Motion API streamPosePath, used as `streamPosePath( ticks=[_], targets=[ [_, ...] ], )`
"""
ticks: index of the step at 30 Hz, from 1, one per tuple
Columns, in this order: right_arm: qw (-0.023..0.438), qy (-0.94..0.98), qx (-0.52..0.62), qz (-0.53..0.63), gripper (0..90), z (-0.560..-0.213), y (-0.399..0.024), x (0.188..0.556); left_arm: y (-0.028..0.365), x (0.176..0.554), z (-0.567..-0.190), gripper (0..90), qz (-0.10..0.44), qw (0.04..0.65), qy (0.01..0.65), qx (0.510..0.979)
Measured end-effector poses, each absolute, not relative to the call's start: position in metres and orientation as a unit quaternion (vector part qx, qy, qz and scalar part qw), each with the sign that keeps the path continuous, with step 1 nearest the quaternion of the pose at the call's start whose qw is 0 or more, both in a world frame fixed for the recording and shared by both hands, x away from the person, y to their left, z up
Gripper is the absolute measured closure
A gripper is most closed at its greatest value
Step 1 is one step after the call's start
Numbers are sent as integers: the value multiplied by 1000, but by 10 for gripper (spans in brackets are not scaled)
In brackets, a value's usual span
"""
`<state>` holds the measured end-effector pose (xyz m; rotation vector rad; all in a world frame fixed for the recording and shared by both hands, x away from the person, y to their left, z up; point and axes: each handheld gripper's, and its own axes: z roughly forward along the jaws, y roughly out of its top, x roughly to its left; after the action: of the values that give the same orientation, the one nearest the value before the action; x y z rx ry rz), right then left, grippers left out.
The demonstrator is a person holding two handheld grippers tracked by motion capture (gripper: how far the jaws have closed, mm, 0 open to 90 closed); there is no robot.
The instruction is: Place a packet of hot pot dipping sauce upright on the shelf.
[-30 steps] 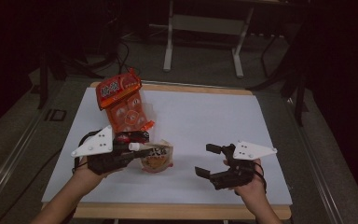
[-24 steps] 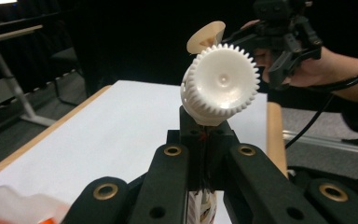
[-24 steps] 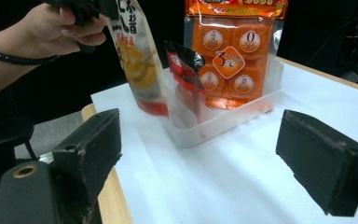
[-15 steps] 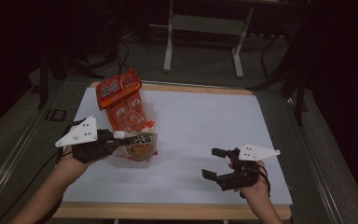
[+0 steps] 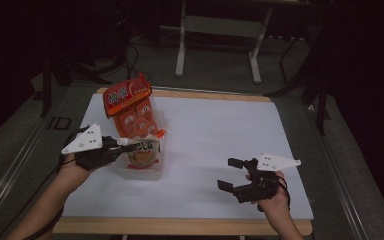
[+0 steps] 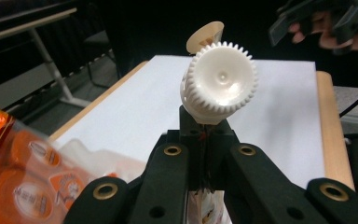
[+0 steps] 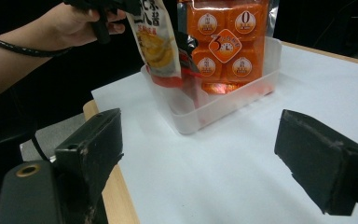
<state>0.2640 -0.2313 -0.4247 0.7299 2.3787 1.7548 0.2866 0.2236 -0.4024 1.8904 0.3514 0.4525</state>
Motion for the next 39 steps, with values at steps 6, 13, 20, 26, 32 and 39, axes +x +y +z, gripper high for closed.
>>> streamPosePath(
  ticks=[6,13,20,26,32,39],
  targets=[
    [47,780,241,575,151,-426,-232,265,226,289,-411,890,179,555,151,798],
    [42,782,244,572,151,-429,-230,266,222,291,-424,889,163,547,151,807],
    [44,784,245,568,151,-431,-229,267,220,295,-444,888,145,547,166,807],
    [44,786,244,566,151,-432,-228,268,217,298,-459,887,137,542,172,811],
    [43,785,247,566,151,-433,-230,268,219,299,-469,886,135,536,180,814],
    [42,785,248,565,151,-434,-230,269,223,300,-472,869,142,541,198,805]
  ],
)
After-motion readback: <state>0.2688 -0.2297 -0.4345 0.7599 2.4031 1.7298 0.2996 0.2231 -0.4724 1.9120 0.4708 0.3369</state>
